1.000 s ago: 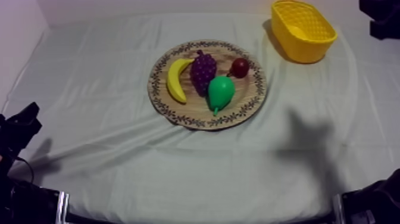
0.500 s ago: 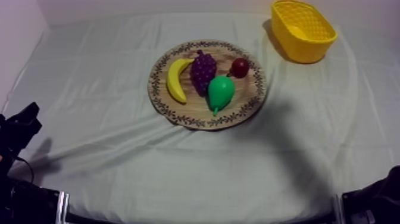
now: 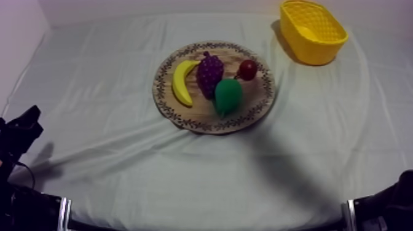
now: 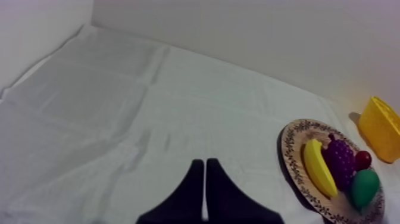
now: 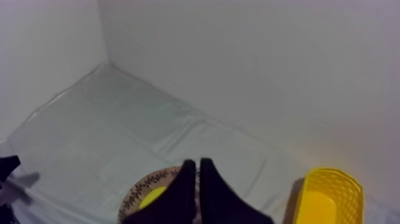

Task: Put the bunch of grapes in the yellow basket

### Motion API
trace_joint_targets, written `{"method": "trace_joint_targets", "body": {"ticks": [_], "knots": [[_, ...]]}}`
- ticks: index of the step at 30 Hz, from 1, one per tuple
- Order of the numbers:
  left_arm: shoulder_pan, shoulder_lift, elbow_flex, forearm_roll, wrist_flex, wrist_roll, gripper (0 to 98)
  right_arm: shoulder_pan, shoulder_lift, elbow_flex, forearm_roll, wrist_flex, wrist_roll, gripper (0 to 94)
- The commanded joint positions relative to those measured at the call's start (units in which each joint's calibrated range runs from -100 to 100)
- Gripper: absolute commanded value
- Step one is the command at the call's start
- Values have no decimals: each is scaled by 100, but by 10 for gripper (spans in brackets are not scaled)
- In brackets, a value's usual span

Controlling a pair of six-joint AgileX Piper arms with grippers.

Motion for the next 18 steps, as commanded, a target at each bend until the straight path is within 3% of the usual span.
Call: {"method": "trace_joint_targets", "body": {"ticks": [1,18], "knots": [[-1,0,3,0,0,-1,1,-14,344,-318,55,4,-59,7],[-1,0,3,0,0,-1,1,67,1771,-1014,79,-16,-274,7]]}}
